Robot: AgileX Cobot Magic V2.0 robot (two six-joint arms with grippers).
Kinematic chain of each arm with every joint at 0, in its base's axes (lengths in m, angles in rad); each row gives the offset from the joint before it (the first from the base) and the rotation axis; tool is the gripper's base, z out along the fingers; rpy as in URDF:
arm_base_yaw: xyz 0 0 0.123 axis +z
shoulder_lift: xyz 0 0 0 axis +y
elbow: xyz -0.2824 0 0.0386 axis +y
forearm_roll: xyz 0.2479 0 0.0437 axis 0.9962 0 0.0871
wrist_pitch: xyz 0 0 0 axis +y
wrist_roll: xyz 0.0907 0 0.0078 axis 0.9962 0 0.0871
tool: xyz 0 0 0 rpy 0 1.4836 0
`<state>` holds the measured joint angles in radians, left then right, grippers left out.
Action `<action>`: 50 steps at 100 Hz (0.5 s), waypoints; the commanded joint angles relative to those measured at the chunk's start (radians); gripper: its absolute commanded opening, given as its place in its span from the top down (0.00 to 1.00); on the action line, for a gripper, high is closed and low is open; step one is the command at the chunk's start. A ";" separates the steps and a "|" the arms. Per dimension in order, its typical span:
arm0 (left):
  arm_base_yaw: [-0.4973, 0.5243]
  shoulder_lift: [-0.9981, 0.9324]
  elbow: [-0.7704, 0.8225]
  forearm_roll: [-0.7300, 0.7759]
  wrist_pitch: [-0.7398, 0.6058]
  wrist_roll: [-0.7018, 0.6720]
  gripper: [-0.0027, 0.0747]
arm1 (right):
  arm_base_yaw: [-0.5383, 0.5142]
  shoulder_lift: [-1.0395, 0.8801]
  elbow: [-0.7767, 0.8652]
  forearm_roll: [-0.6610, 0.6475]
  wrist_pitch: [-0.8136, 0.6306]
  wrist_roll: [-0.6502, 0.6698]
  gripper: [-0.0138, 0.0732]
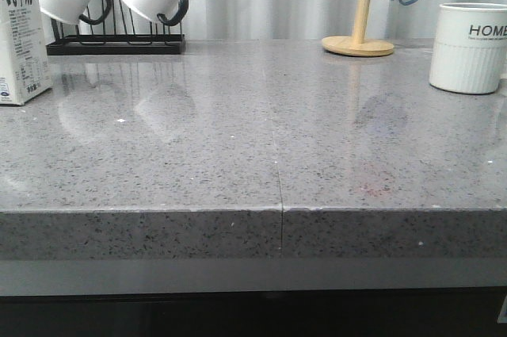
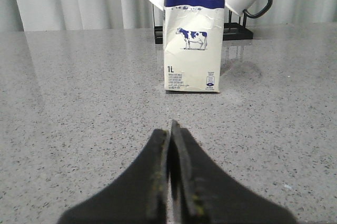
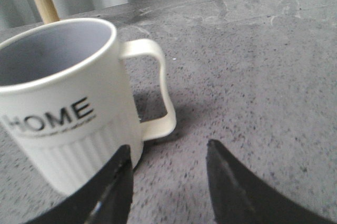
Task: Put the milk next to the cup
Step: 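Reach the right gripper to the white HOME mug and grasp it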
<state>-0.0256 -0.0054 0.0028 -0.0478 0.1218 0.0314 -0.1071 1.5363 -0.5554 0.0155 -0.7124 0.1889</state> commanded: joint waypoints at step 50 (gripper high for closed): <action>0.001 -0.032 0.040 -0.003 -0.086 -0.008 0.99 | -0.006 0.205 -0.327 -0.031 -0.053 -0.035 0.54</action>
<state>-0.0256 -0.0054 0.0028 -0.0478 0.1218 0.0314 -0.1112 1.7550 -0.8256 0.0000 -0.6970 0.1633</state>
